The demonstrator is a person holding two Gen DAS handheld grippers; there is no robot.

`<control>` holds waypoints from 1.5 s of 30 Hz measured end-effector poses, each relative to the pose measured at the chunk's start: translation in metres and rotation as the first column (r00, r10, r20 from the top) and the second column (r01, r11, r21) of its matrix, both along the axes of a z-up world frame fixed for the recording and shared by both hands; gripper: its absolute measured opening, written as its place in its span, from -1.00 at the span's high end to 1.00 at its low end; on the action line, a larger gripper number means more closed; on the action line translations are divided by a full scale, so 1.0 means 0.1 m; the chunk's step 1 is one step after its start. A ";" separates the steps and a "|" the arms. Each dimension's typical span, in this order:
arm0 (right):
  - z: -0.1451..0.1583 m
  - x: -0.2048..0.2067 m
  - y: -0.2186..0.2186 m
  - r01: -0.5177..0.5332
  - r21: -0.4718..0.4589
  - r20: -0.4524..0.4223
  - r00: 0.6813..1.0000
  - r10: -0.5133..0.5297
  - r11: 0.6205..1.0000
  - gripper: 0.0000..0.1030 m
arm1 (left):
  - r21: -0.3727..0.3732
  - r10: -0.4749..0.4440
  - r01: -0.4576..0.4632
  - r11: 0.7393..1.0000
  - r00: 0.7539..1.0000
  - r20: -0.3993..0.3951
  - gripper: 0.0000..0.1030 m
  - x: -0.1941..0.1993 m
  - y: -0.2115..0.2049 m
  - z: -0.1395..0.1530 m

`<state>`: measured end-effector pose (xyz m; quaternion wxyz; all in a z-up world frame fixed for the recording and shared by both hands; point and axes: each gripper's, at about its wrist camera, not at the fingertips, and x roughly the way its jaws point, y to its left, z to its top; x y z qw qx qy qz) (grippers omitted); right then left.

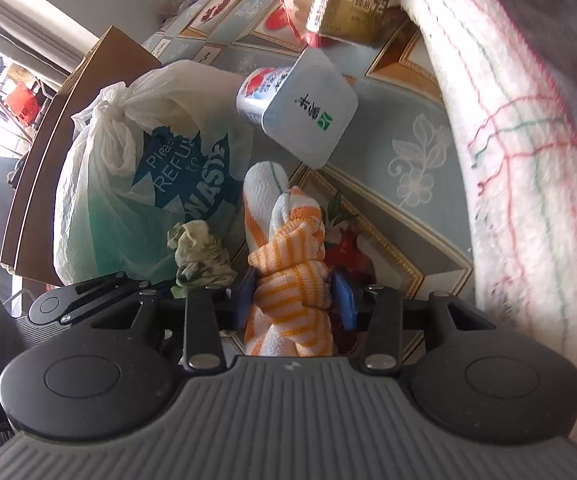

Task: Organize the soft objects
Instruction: 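Grasp the orange-striped cloth with the right gripper while the left gripper grasps the green scrunchie, then carry the cloth and scrunchie over the box with both grippers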

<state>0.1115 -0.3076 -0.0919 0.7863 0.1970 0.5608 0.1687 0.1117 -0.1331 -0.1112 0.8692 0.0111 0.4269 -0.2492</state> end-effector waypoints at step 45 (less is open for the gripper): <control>1.40 -0.13 1.80 -0.241 0.407 0.233 0.960 0.155 0.881 0.27 | -0.227 0.355 -0.304 0.925 0.904 0.237 0.62 -0.89 2.04 1.80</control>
